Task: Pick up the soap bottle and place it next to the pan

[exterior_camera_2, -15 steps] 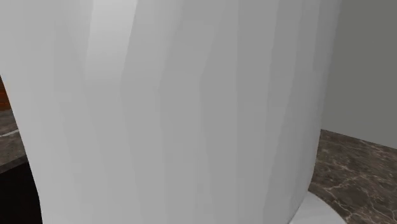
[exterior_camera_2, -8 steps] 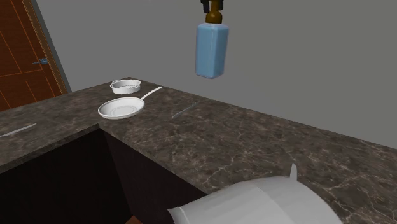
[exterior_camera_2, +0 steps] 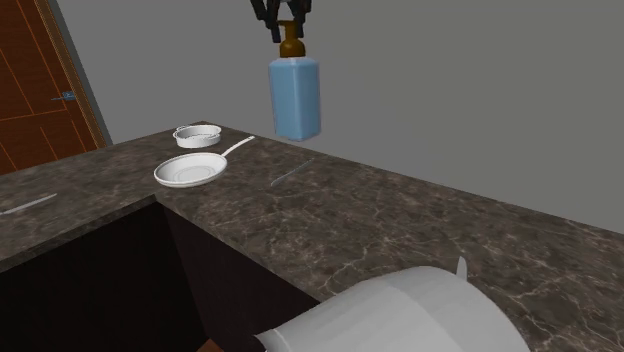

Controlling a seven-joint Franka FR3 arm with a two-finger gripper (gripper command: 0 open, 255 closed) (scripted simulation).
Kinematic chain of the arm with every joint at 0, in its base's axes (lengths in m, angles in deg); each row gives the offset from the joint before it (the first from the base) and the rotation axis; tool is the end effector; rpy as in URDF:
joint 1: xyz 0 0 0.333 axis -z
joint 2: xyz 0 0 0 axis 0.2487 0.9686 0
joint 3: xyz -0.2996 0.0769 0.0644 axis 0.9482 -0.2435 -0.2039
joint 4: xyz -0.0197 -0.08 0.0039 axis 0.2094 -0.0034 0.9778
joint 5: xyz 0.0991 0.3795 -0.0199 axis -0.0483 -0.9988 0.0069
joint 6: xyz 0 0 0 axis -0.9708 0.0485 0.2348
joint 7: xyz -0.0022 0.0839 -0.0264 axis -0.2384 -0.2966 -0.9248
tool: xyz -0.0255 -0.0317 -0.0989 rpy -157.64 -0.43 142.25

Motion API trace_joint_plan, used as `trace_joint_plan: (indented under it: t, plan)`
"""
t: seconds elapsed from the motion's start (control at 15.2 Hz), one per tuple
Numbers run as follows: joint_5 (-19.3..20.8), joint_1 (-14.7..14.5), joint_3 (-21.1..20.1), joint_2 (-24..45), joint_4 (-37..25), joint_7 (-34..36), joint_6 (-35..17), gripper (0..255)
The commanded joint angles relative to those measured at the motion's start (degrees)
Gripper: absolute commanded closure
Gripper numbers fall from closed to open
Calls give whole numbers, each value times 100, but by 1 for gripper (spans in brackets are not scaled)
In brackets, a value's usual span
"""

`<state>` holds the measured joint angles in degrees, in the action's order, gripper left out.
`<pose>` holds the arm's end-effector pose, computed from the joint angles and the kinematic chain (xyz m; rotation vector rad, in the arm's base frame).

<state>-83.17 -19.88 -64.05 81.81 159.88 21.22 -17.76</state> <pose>0.5455 -0.1753 0.6657 2.9697 0.3650 0.0629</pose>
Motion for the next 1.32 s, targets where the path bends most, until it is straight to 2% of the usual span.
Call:
trace_joint_plan:
  t: [0.0, 0.66, 1.25]
  plan:
    - [-6, -119, -104, 87, 6, 243, -65, 255]
    - [-49, -694, -572, 656, -8, 1349, -468, 255]
    - [-179, -1123, -903, 1663, -782, 2173, -574, 255]
